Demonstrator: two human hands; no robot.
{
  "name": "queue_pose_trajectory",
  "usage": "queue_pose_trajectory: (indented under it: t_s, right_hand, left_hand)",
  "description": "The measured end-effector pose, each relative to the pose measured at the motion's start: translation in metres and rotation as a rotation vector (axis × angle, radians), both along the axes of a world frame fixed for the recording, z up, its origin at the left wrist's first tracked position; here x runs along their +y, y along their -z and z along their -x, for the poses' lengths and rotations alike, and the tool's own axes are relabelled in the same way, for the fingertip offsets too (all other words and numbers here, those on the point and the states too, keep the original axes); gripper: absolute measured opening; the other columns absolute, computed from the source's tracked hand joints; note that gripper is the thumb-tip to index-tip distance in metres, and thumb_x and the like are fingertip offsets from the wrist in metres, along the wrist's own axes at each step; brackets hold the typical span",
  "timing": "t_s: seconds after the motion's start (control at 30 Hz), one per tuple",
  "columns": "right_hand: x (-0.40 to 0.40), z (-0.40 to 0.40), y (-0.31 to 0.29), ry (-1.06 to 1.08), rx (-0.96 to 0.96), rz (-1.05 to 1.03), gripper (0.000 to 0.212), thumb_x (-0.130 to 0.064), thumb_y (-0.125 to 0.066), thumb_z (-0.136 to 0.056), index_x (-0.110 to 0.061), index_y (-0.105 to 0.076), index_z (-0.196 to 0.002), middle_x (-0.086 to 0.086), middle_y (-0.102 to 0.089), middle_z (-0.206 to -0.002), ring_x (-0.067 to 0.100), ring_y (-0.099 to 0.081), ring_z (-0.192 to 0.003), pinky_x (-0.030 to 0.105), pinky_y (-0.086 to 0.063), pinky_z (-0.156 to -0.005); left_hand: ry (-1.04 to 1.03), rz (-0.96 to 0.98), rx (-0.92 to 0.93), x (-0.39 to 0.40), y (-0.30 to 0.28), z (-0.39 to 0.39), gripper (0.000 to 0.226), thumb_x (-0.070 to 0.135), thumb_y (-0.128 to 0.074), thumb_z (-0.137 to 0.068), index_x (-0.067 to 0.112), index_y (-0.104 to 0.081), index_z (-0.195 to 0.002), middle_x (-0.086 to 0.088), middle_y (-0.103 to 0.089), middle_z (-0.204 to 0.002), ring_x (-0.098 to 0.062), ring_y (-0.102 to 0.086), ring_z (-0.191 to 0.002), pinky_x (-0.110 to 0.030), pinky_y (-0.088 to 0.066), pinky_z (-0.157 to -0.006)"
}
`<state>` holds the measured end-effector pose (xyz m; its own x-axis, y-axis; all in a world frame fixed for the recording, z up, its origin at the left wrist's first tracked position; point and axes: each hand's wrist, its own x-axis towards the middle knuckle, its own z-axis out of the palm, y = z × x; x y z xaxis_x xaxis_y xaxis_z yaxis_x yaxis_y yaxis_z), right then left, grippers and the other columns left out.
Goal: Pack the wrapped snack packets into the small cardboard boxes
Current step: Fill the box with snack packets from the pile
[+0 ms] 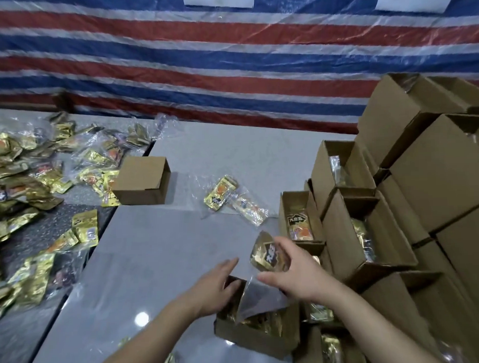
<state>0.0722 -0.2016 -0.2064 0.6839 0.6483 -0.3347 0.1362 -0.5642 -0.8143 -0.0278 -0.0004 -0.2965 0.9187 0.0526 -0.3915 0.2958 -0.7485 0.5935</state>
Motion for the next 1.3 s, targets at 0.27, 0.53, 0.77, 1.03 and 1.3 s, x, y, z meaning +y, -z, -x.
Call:
queue_pose_trajectory:
  t_s: [0.27,0.53,0.77,1.03,1.3]
  right_hand:
    - [0.009,0.022,0.093,-0.221,0.074,0.386,0.075,-0.07,-0.074,-0.058,-0.039,-0.053,-0.123,-0.019,-0.065,-0.112,0.001,-0.062,-0.101,0.025,-0.051,-0.091]
    - [0.03,0.036,0.155,-0.462,-0.022,0.707,0.065,-0.05,-0.058,-0.092,-0.019,-0.036,-0.146,0.009,-0.046,-0.147,0.03,-0.043,-0.136,0.042,-0.037,-0.107]
    - [0.021,0.03,0.149,-0.175,0.286,0.449,0.033,-0.027,-0.064,-0.092,-0.016,-0.063,-0.123,-0.003,-0.062,-0.1,0.011,-0.057,-0.087,0.021,-0.042,-0.074]
    - [0.026,0.037,0.129,-0.3,0.226,0.603,0.035,-0.042,-0.042,-0.101,-0.021,-0.07,-0.106,0.003,-0.068,-0.113,0.019,-0.059,-0.111,0.023,-0.042,-0.085]
    - [0.039,0.045,0.126,-0.308,0.342,0.687,0.067,-0.06,-0.028,-0.101,-0.014,-0.045,-0.146,0.008,-0.041,-0.154,0.018,-0.042,-0.135,0.026,-0.031,-0.105]
  left_hand:
    - [-0.19,0.123,-0.044,-0.007,0.053,0.026,0.043,0.03,-0.032,-0.107,0.026,-0.035,-0.15,0.007,-0.039,-0.153,-0.004,-0.034,-0.138,0.008,-0.007,-0.095]
    - [-0.188,0.132,-0.107,-0.01,0.067,0.031,0.044,0.027,-0.032,-0.107,0.025,-0.035,-0.15,0.007,-0.038,-0.154,0.003,-0.032,-0.135,0.009,-0.005,-0.096]
    - [-0.18,0.139,-0.126,-0.007,0.074,0.032,0.045,0.026,-0.032,-0.106,0.026,-0.034,-0.151,0.007,-0.038,-0.154,0.0,-0.033,-0.137,0.007,-0.006,-0.098]
    - [-0.186,0.146,-0.153,-0.008,0.082,0.032,0.044,0.027,-0.032,-0.106,0.027,-0.035,-0.15,0.009,-0.039,-0.151,0.01,-0.03,-0.128,0.006,-0.009,-0.101]
    - [-0.208,0.092,-0.136,-0.009,0.083,0.036,0.044,0.03,-0.032,-0.106,0.036,-0.032,-0.15,0.016,-0.037,-0.149,0.007,-0.035,-0.127,0.012,-0.008,-0.088]
